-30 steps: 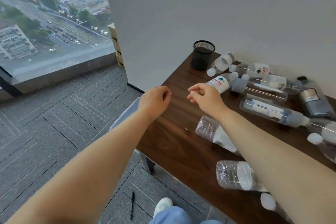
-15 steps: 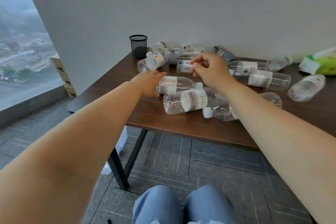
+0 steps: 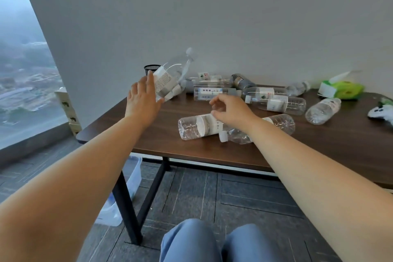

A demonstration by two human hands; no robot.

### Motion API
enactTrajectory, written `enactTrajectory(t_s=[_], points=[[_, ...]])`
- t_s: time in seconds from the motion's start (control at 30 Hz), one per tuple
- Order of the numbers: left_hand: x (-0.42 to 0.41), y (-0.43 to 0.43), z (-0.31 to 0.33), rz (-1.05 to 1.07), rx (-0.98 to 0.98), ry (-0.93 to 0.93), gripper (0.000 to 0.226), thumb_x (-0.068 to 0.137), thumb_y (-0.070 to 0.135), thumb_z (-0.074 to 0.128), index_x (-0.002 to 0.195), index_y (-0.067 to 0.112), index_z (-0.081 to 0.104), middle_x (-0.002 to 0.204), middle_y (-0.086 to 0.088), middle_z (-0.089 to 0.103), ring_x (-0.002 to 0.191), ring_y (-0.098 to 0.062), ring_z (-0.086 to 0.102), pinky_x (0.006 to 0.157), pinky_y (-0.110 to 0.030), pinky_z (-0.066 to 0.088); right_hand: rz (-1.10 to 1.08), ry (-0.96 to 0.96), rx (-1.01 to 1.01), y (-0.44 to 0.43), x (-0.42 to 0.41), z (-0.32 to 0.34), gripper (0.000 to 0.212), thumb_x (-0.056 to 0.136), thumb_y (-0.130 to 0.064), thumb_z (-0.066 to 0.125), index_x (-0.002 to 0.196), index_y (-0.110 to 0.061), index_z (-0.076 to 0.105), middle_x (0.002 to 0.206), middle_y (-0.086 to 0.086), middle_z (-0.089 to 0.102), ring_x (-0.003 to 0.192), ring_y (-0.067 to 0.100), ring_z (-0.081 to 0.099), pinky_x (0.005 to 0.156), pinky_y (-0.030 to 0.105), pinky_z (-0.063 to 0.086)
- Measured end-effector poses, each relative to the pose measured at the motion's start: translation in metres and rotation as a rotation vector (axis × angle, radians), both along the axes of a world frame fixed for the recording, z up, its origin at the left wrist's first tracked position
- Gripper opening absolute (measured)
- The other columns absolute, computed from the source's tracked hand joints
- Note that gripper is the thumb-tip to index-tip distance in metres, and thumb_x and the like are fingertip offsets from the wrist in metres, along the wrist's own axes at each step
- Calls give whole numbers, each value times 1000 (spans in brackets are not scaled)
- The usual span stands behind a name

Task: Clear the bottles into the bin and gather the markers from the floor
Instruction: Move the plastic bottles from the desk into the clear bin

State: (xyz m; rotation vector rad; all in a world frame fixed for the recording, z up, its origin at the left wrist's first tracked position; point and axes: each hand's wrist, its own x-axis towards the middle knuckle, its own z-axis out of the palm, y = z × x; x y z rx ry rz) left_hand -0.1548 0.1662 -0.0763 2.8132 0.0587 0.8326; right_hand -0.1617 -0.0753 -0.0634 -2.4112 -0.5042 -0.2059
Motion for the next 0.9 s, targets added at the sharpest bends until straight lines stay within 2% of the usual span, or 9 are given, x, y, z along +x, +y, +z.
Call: enactTrajectory(t_s=[0.1, 0.2, 0.23, 0.33, 0.43, 0.57, 0.67, 0.73, 0.9], points=[[-1, 1, -3, -22, -78, -52, 82, 93, 34, 52, 150, 11, -2, 153, -16, 20, 139, -36, 22, 114, -48, 21, 79, 66, -374, 21, 16, -16, 72, 78, -21, 68, 142, -25, 33, 146, 0, 42, 135, 22, 37, 109, 46, 36], [5, 11, -6, -14, -139, -92, 82, 93, 33, 52, 150, 12, -3, 152, -16, 19, 139, -34, 21, 115, -46, 20, 74, 132, -650, 44, 38, -24, 88, 76, -12, 66, 147, -25, 18, 151, 3, 31, 142, 25, 22, 116, 56, 14], [9, 18, -7, -9, -157, -105, 81, 93, 32, 52, 150, 12, -2, 152, -16, 19, 139, -34, 21, 115, -46, 20, 78, 146, -709, 51, 46, -25, 85, 76, -10, 66, 146, -25, 20, 147, 5, 35, 139, 27, 27, 115, 57, 14], [31, 49, -9, 22, -216, -135, 81, 93, 31, 52, 150, 11, -1, 152, -17, 18, 138, -35, 24, 114, -45, 21, 127, 63, -789, 77, 78, -21, 74, 71, -16, 71, 134, -24, 34, 128, 4, 51, 118, 28, 47, 101, 46, 36], [56, 92, -10, 93, -290, -184, 80, 92, 29, 53, 150, 9, 0, 152, -18, 18, 136, -37, 26, 112, -46, 24, 178, -140, -537, 120, 113, 3, 78, 67, -23, 74, 134, -18, 36, 128, 8, 52, 116, 30, 49, 92, 39, 45], [81, 160, -8, 220, -372, -239, 80, 93, 29, 50, 150, 11, -3, 155, -18, 12, 143, -34, 16, 115, -45, 17, 245, -271, -12, 199, 143, 30, 79, 67, -26, 75, 136, -15, 37, 128, 3, 52, 117, 24, 49, 89, 27, 38], [82, 209, -8, 286, -446, -277, 80, 95, 30, 49, 150, 12, -6, 158, -14, 5, 146, -32, 6, 118, -45, 10, 268, -94, 302, 251, 153, 30, 73, 74, -27, 75, 134, -13, 36, 98, -16, 53, 96, 9, 53, 75, 11, 40], [74, 238, -12, 320, -448, -259, 80, 94, 29, 50, 150, 14, -6, 159, -13, 5, 146, -32, 5, 118, -46, 11, 261, 52, 453, 283, 161, 21, 67, 77, -28, 74, 131, -12, 37, 98, -13, 53, 93, 8, 55, 75, 8, 44], [44, 302, -34, 364, -506, -213, 80, 93, 29, 53, 150, 20, -2, 156, -11, 14, 144, -30, 20, 115, -49, 26, 297, 467, 718, 372, 175, -7, 70, 72, -43, 72, 127, -10, 43, 112, 5, 58, 94, 15, 61, 88, 37, 54]])
